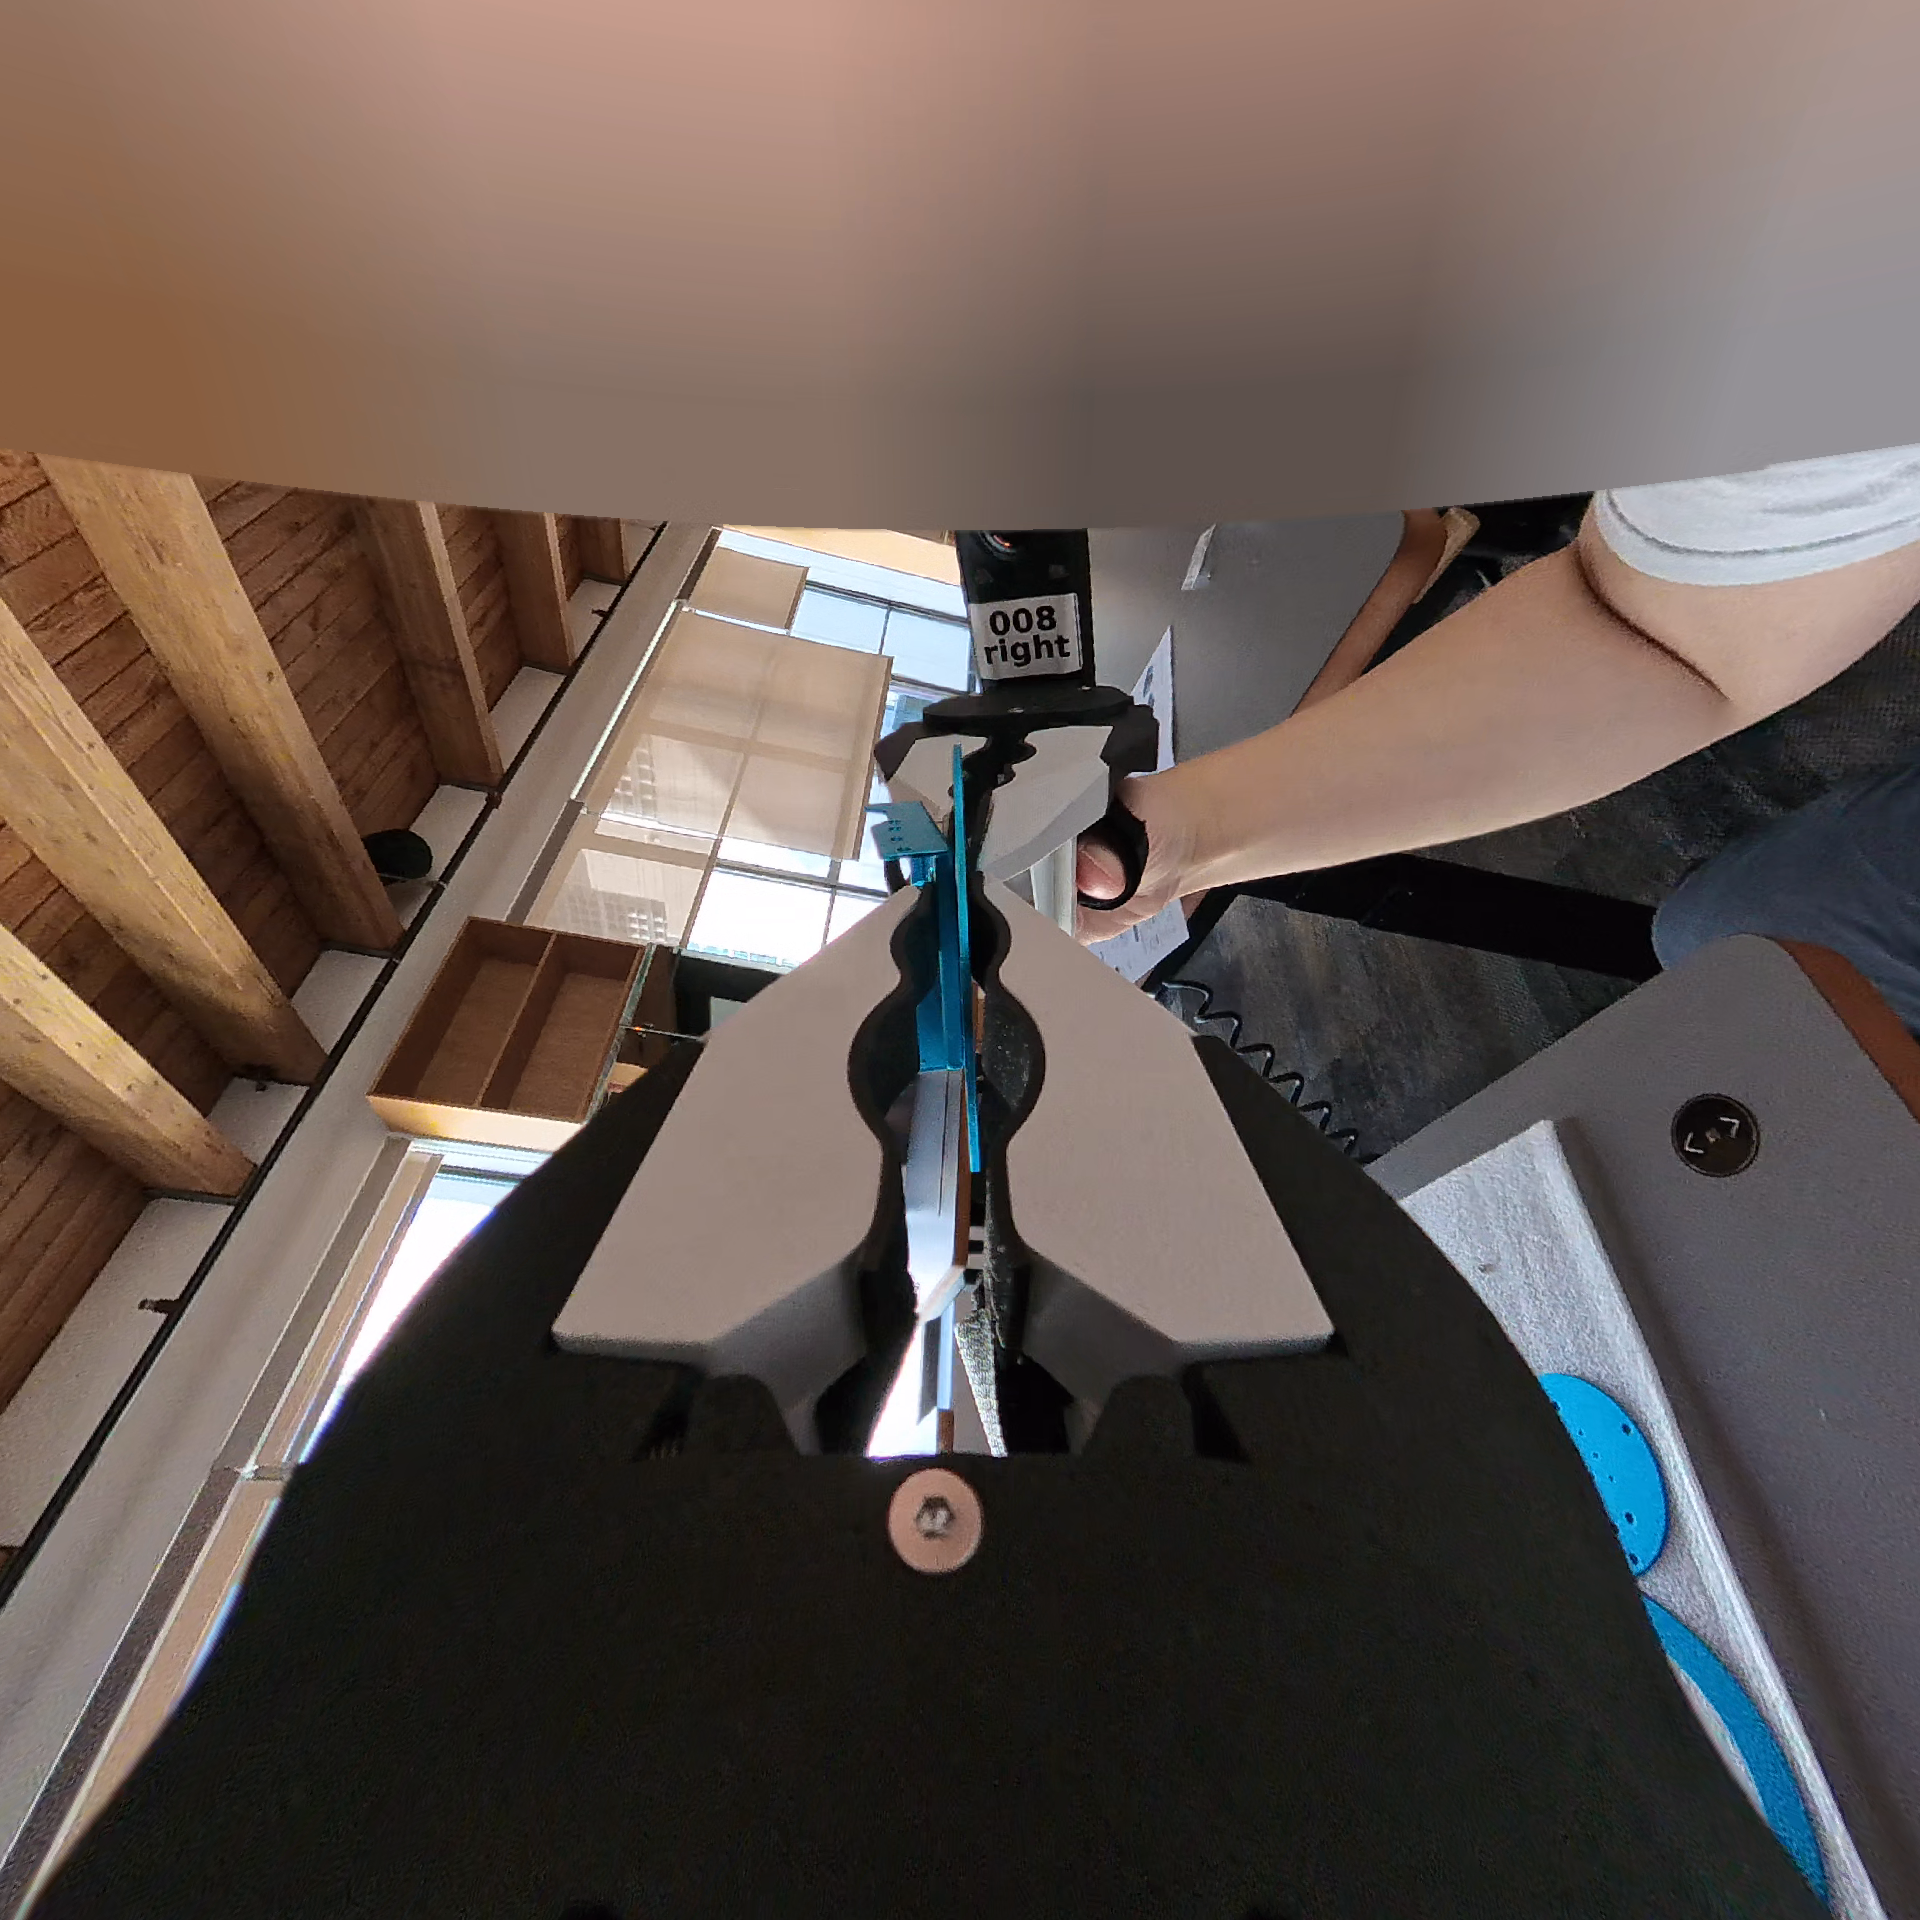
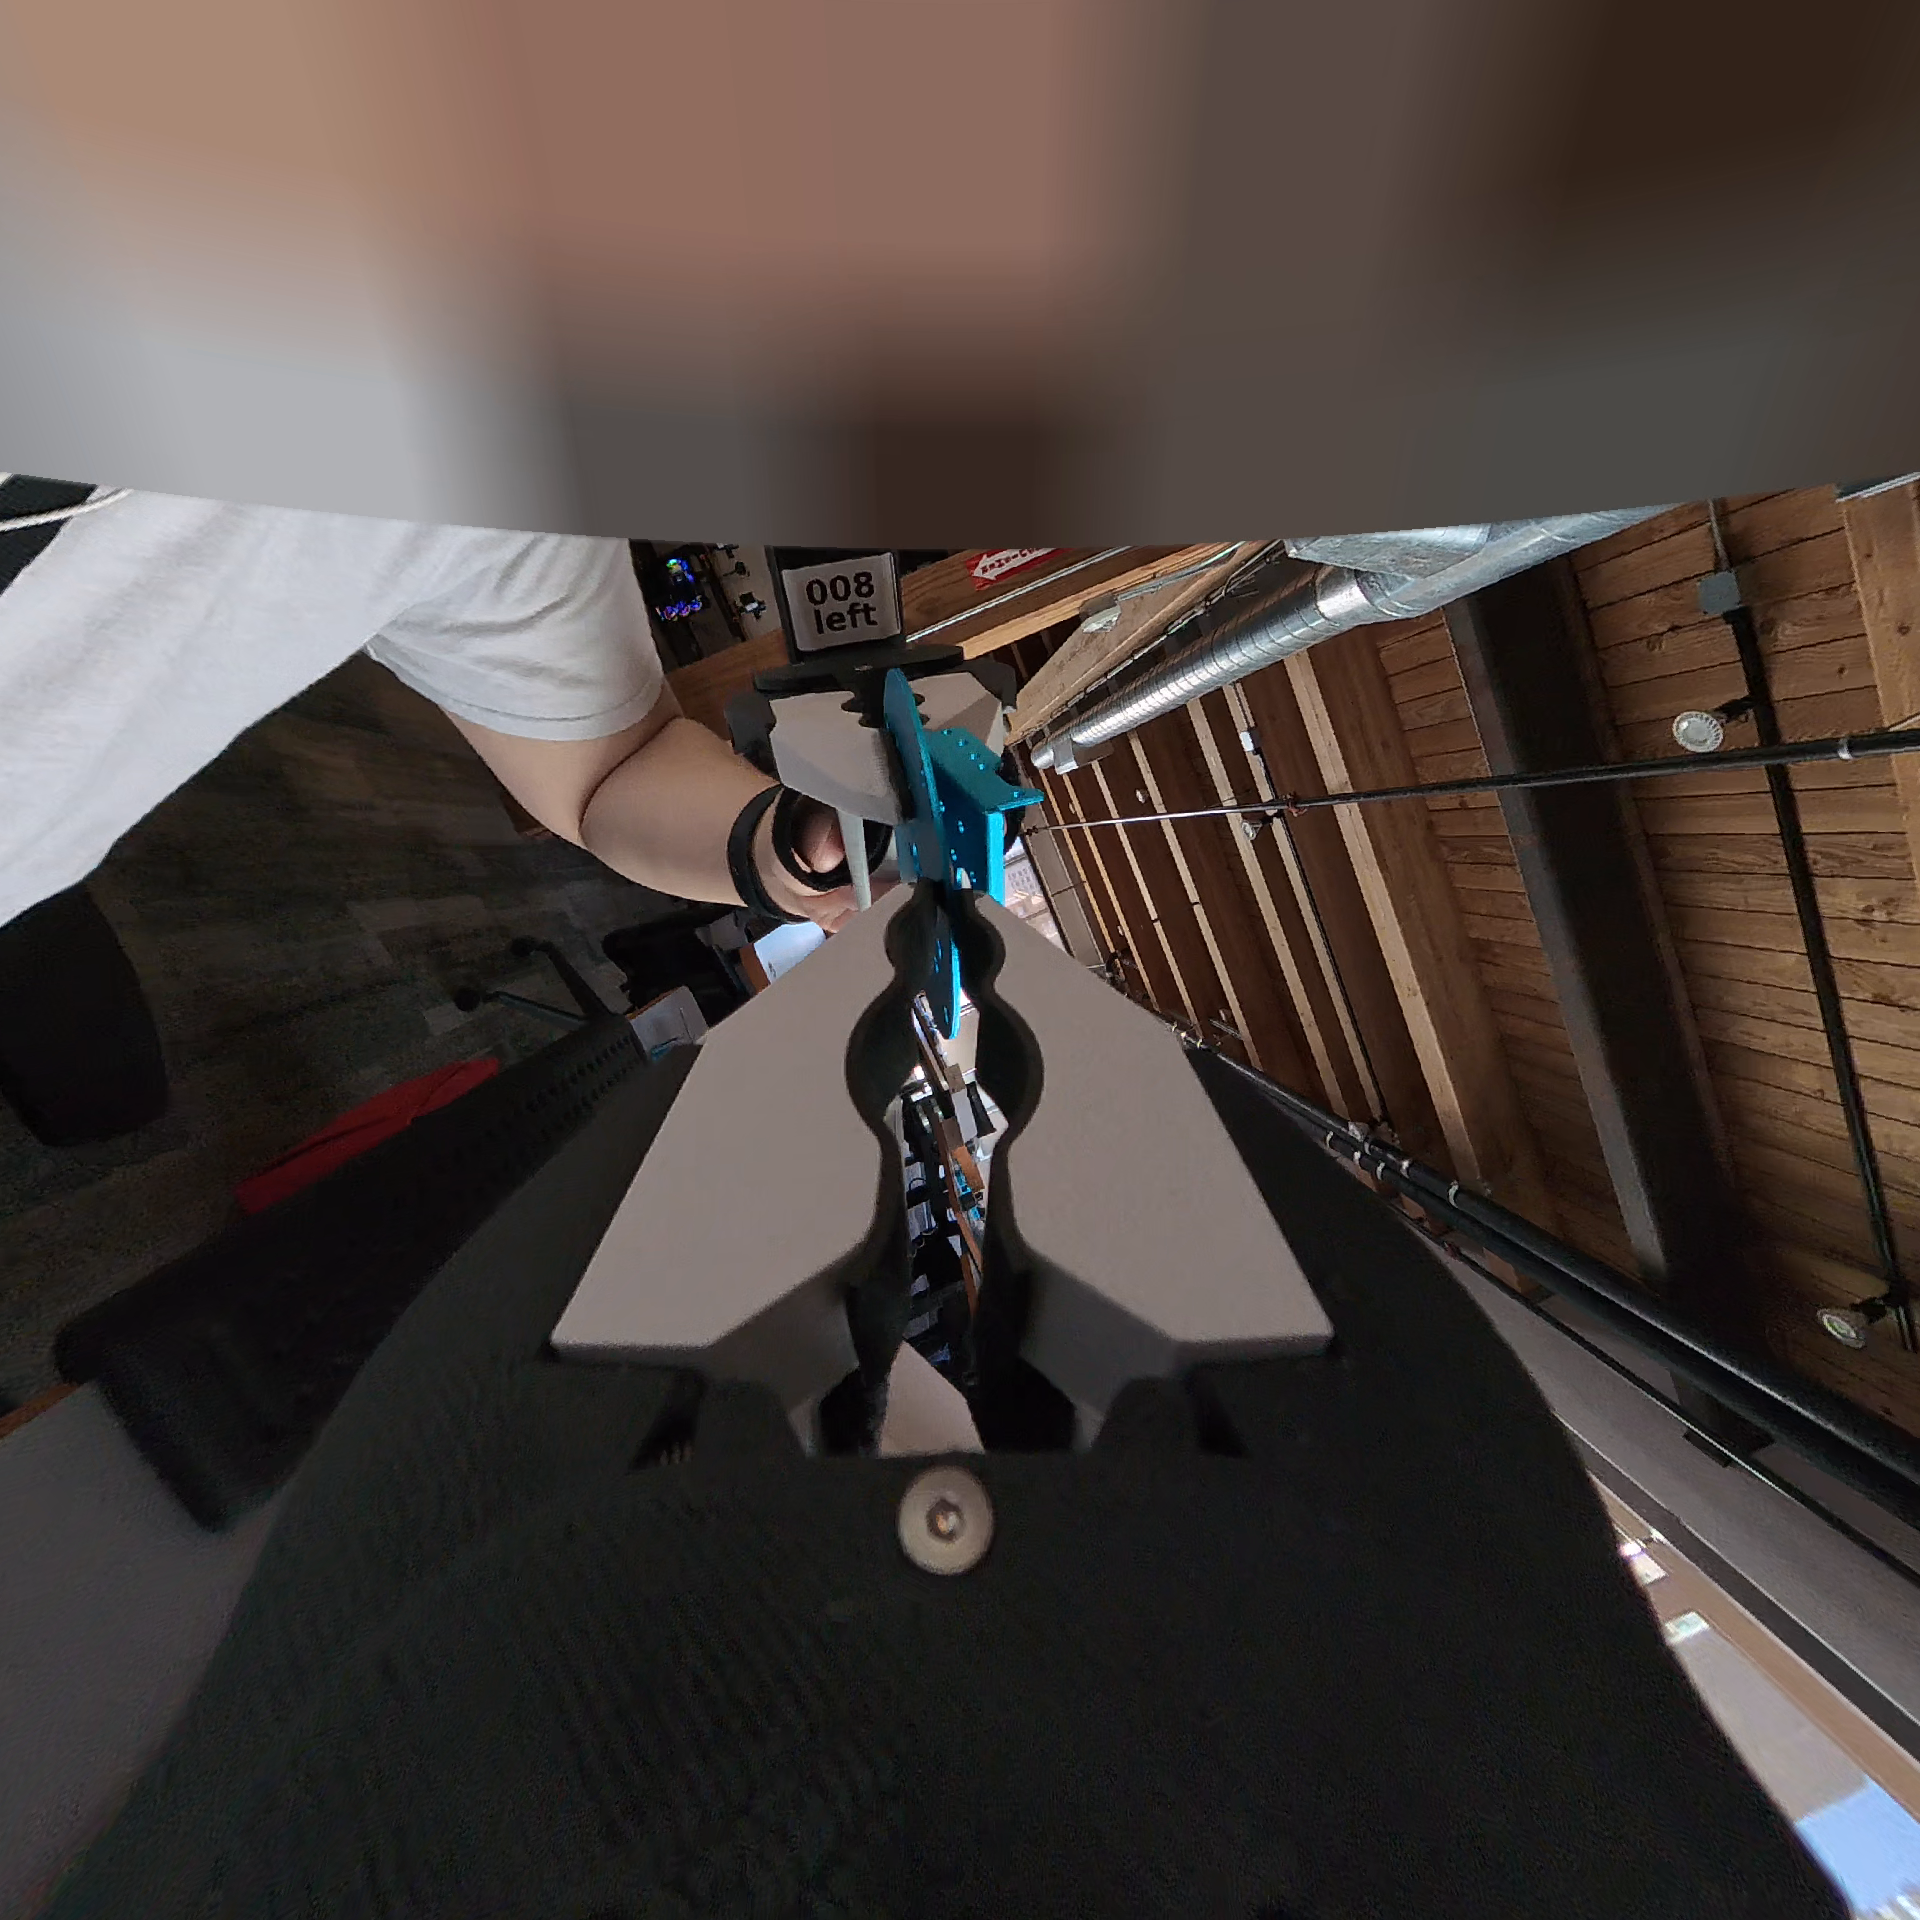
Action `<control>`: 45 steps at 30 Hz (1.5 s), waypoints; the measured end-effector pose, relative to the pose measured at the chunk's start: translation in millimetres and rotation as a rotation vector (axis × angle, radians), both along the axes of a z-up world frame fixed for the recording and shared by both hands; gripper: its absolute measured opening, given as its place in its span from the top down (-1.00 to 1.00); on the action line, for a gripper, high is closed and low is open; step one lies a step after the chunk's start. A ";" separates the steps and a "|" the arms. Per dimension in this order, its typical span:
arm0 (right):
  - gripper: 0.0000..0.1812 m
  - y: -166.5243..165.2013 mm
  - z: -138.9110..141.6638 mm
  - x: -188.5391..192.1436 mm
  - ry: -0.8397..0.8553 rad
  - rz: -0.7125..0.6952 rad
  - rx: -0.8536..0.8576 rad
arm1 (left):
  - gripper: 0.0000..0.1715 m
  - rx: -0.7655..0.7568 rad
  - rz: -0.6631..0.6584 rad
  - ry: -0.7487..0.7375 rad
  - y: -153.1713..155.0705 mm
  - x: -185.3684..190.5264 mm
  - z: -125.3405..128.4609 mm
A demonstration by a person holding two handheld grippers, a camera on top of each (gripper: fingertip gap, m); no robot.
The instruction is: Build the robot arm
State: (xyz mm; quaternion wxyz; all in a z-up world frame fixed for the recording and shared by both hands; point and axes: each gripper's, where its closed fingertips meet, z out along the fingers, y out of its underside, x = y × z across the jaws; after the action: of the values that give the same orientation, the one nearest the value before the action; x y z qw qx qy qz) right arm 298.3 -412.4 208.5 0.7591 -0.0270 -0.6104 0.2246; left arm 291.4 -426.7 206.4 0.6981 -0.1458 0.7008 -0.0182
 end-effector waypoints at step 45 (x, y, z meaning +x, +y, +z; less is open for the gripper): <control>1.00 6.7 -15.0 -19.4 -0.104 0.083 -0.031 | 0.74 -0.298 0.021 0.141 5.6 -28.9 -10.1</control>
State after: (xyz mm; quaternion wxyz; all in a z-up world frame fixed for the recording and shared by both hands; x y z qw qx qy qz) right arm 278.9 -405.7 193.5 0.7158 -0.0249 -0.6462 0.2636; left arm 262.5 -421.1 196.3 0.6180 -0.2558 0.7360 -0.1044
